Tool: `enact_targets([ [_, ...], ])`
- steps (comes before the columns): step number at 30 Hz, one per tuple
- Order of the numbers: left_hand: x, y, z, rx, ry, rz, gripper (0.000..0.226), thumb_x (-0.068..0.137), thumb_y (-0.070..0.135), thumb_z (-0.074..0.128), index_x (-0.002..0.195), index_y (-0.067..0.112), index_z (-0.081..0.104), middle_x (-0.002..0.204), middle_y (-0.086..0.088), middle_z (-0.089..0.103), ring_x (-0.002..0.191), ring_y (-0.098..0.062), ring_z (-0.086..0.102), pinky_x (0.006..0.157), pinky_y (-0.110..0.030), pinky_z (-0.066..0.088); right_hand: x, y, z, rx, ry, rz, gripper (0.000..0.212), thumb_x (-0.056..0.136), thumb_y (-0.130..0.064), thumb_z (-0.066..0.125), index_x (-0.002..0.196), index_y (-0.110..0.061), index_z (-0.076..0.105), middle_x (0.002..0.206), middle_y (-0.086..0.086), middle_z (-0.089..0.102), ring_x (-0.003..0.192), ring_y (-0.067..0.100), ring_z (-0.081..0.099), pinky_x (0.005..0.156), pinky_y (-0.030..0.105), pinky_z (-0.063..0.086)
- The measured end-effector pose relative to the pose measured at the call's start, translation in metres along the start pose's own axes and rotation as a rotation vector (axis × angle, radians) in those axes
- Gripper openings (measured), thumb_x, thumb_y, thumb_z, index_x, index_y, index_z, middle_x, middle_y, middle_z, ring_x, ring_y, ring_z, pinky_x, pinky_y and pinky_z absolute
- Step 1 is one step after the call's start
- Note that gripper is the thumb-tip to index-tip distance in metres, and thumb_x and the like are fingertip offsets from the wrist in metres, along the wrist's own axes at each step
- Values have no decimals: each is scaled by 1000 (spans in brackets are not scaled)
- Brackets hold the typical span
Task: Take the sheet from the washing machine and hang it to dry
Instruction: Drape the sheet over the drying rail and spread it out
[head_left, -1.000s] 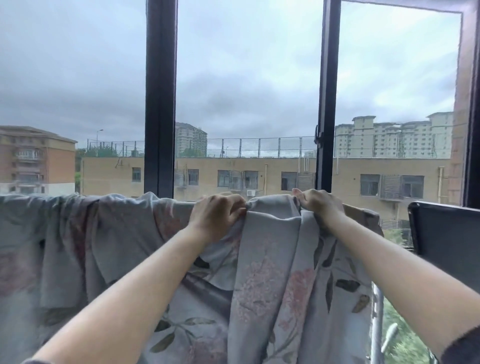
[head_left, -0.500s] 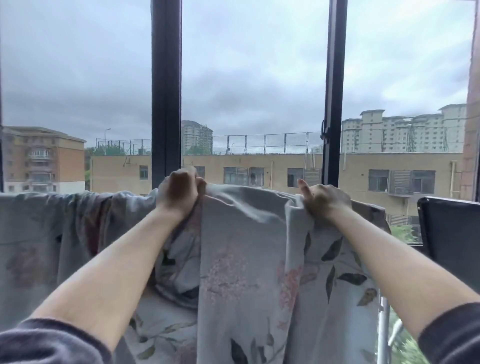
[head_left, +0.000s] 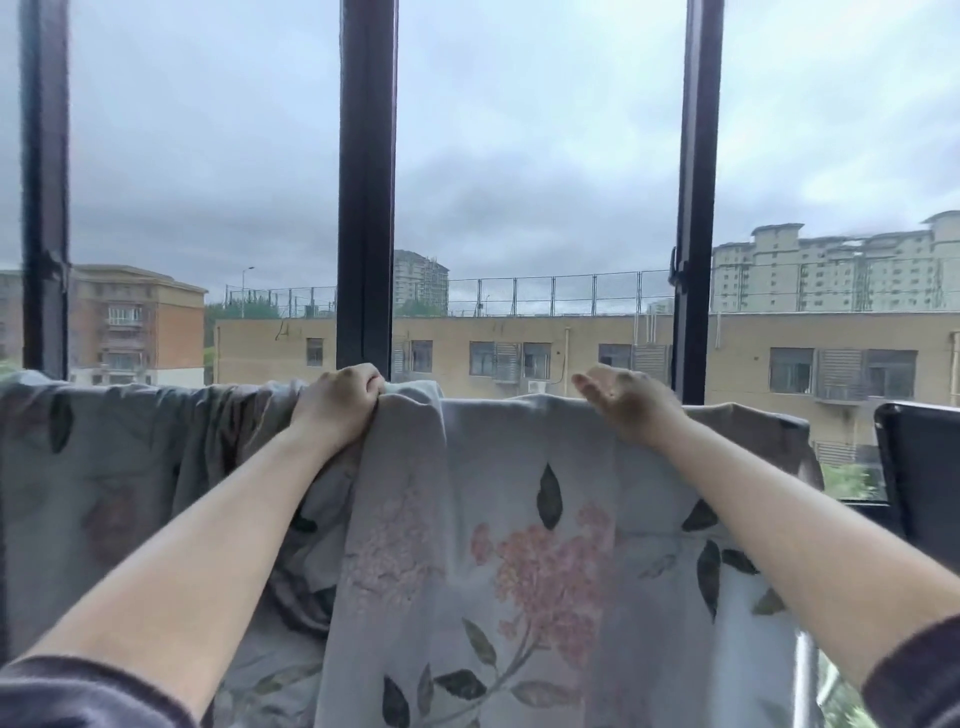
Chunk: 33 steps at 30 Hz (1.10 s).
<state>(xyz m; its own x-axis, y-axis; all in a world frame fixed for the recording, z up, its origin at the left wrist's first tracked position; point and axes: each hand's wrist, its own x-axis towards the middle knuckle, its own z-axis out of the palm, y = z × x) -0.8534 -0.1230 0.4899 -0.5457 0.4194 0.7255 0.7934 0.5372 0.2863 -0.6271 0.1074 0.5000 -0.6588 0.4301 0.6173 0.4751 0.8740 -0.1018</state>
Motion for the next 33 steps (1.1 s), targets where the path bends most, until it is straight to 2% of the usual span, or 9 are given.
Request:
enact_targets([
  [3,-5,8,4,14,5,32,32,99,32,34,96,14,61,104,-15,67,96,-33,59,71,-35,27,9,-56,9,188,-47,-159,35,97,-51,39,115,-28,59,112,-2,66,97,19,61,81,34,49],
  [5,-8,11,4,32,-1,36,34,98,36,34,84,16,56,98,-15,67,89,-32,59,69,-35,28,14,-86,21,141,-49,-217,30,96,-46,42,88,-27,64,93,-2,67,84,19,62,73,32,50],
  [7,-12,9,1,40,-4,23,36,97,39,33,71,18,48,91,-15,67,77,-29,53,67,-35,29,19,-104,33,117,39,-212,38,97,-37,43,63,-22,54,73,-1,64,71,21,60,62,28,44],
  [10,-15,3,-2,47,2,18,39,98,39,33,66,20,41,88,-16,66,71,-27,48,65,-34,30,21,-109,39,176,163,-191,34,98,-30,46,70,-17,61,75,5,68,71,24,62,66,31,48],
  [17,-12,-3,12,6,51,69,33,98,32,32,97,19,62,104,-13,68,94,-31,60,72,-33,32,29,-28,6,270,467,237,34,99,-31,41,85,-11,65,93,19,68,91,38,63,67,34,39],
  [21,-7,1,24,41,88,106,37,98,34,31,99,17,63,101,-14,68,96,-31,60,83,-36,37,16,10,-8,154,294,502,36,99,-31,39,105,-8,65,113,21,64,105,37,58,82,38,42],
  [25,-7,-3,27,97,139,134,41,98,36,30,90,14,64,96,-13,69,91,-30,61,84,-37,36,8,-15,-1,161,88,225,40,98,-50,33,113,-20,56,113,7,64,103,28,59,91,44,47],
  [28,-6,-9,19,121,77,169,44,98,45,26,94,18,61,93,-12,69,88,-29,62,84,-39,35,0,-46,10,57,-88,18,29,98,-47,38,78,-32,54,82,-6,61,85,21,59,76,37,49],
  [33,1,-14,4,-50,46,226,36,97,38,40,82,18,66,88,-10,70,84,-31,62,68,-33,37,1,-50,14,54,130,87,40,98,-30,45,59,-28,48,71,-3,60,73,22,56,63,32,41],
])
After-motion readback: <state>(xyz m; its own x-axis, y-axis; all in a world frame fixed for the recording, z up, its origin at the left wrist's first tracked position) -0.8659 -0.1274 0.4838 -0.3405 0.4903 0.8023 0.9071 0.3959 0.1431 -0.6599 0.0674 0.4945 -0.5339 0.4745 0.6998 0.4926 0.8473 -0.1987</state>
